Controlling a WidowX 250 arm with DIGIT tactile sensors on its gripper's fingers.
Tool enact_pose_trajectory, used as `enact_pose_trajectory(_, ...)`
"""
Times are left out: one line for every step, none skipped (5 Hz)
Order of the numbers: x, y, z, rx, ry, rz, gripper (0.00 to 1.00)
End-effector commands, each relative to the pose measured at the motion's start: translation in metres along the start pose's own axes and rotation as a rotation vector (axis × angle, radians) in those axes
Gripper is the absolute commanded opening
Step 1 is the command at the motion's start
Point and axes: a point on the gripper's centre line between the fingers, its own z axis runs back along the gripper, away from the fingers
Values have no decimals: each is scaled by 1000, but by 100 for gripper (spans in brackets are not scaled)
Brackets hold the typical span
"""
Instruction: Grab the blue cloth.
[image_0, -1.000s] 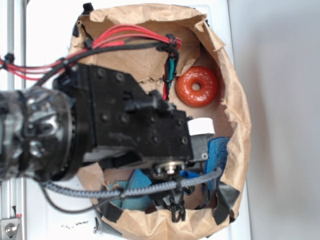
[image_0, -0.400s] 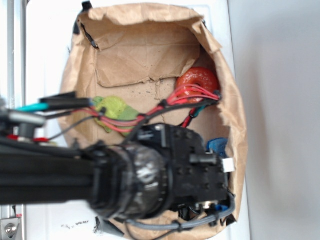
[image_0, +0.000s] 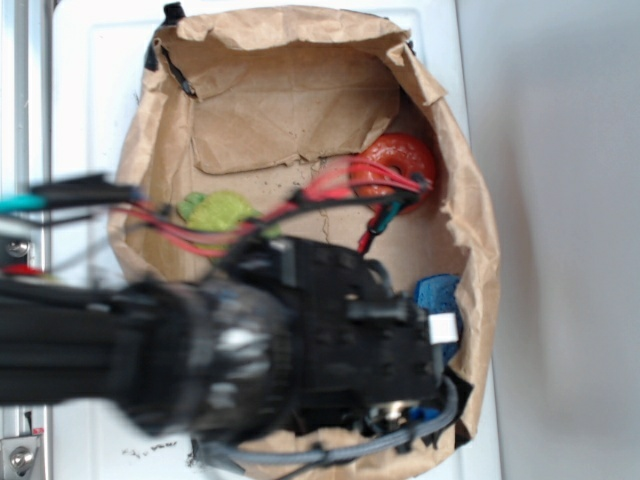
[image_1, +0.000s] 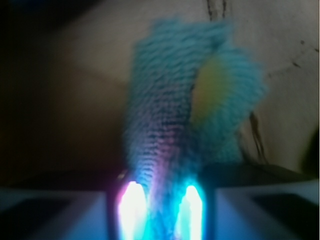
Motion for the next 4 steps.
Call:
enact_pose_trajectory(30,40,100,-76,-223,48,0)
enact_pose_trajectory(9,59,135,-74,-256,79,0)
enact_pose_trajectory(-23,79,170,-7,-250,81,0)
enact_pose_trajectory(-41,86,185,45,-245,51,0)
